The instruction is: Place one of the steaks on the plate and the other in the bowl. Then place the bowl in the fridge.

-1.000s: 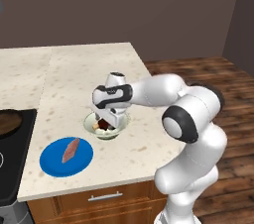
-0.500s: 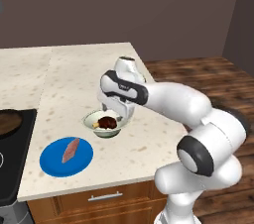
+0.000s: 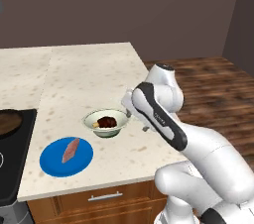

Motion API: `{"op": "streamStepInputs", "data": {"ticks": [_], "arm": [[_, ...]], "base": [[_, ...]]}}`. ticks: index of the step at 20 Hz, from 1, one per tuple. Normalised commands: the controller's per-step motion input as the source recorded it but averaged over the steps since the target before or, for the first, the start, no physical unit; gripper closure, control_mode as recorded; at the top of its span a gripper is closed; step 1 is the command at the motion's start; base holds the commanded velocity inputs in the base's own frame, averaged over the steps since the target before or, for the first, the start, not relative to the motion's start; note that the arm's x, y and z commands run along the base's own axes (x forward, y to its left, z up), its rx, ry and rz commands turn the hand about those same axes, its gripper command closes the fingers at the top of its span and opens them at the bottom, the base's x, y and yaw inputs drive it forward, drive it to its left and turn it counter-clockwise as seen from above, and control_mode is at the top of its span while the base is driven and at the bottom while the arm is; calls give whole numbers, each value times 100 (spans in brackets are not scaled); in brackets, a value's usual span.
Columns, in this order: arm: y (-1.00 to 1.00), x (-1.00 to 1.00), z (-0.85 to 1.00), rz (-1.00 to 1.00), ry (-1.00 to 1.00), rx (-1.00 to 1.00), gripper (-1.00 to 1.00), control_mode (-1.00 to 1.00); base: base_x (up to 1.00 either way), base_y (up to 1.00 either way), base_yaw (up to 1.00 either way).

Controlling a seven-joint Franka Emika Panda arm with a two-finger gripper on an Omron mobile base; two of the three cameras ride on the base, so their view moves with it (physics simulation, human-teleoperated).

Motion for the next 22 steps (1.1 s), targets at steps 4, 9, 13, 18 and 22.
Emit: {"op": "streamStepInputs", "data": {"ticks": [4,9,13,18,22], "arm": [[-71,-100,26,0,-16,10,-100,-100],[-46,-47,29,0,-11,4,-100,-100],[-6,-1,1,1,0,0,-100,-100],[0,4,0,2,0,0,-100,100],[0,0,0,0,0,0,-100,100]], "base": [[0,0,0],[0,0,0],[0,0,0],[2,0,1],[-42,-4,8]]}}
